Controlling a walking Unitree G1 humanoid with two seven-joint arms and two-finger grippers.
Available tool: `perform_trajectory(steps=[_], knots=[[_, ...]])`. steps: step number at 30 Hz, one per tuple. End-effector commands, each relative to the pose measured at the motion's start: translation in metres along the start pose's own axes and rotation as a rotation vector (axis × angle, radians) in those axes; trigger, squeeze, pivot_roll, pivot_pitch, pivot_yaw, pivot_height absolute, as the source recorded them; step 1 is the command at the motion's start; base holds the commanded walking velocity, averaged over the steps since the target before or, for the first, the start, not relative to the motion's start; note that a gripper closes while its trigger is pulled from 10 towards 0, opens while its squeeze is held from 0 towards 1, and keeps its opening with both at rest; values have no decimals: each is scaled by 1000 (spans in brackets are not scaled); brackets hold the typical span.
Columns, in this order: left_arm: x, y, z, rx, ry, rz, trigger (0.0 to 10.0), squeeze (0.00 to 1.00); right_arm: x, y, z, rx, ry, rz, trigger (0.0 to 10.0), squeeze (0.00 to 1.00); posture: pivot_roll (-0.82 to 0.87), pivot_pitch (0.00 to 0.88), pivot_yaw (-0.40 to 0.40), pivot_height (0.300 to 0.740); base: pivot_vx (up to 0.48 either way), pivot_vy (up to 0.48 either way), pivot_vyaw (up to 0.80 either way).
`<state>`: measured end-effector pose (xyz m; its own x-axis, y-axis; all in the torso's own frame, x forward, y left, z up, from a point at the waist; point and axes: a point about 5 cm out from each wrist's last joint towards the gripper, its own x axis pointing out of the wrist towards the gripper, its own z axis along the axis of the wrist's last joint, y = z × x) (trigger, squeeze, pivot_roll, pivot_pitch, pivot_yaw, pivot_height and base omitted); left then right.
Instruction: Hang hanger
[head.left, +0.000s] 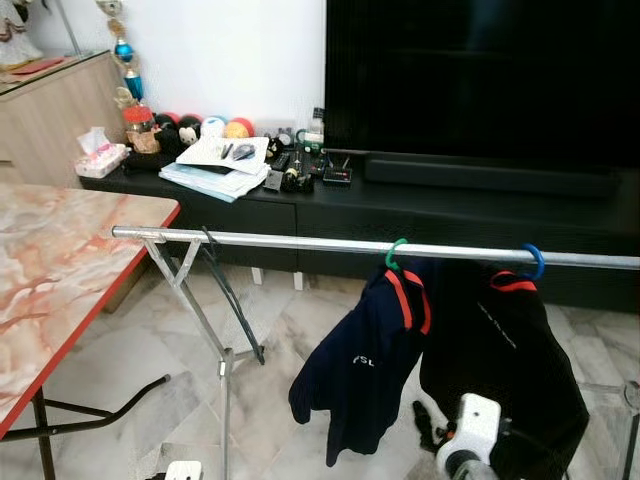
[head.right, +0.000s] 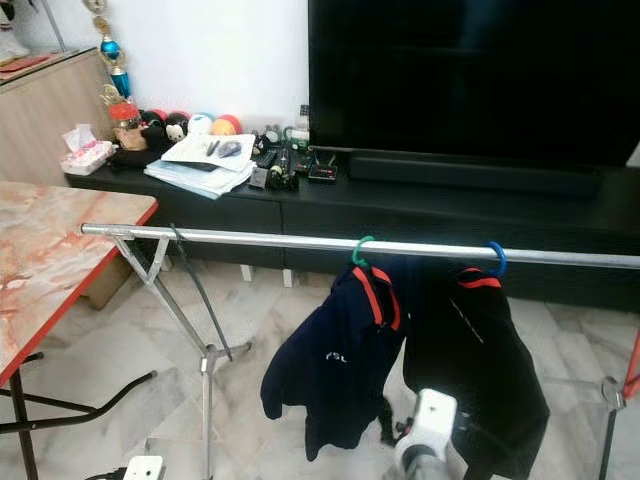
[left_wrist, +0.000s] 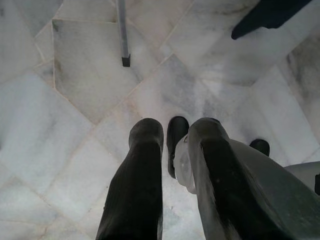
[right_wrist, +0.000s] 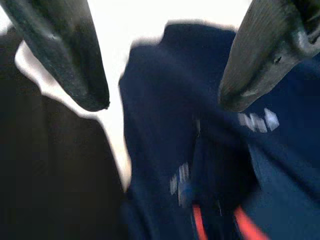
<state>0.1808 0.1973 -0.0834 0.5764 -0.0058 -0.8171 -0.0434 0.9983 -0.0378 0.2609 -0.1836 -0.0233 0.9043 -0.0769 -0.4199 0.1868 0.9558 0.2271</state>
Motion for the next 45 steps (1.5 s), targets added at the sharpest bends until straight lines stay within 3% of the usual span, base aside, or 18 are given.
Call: perform_trajectory(steps=[1,4,13,38,45], knots=[[0,-4,-3,-2,15,0,10000,0,0,0,11,-10,-89,-20,10000,0,124,0,4,740,0,0,0],[-2,5,-5,-2,14,6,10000,0,-5,-4,24,-11,-207,-43,10000,0,110,0,3,740,0,0,0],[-3,7,-8,-2,17,4,10000,0,-14,-3,43,-56,-323,-28,10000,0,106,0,-9,740,0,0,0],[-8,21,-19,-4,32,10,10000,0,-25,-3,65,-39,-384,-67,10000,0,105,0,-14,740,183,0,0],[-9,22,-23,-9,40,13,10000,0,-39,-10,75,-32,-441,-116,10000,0,107,0,-17,740,0,0,0]])
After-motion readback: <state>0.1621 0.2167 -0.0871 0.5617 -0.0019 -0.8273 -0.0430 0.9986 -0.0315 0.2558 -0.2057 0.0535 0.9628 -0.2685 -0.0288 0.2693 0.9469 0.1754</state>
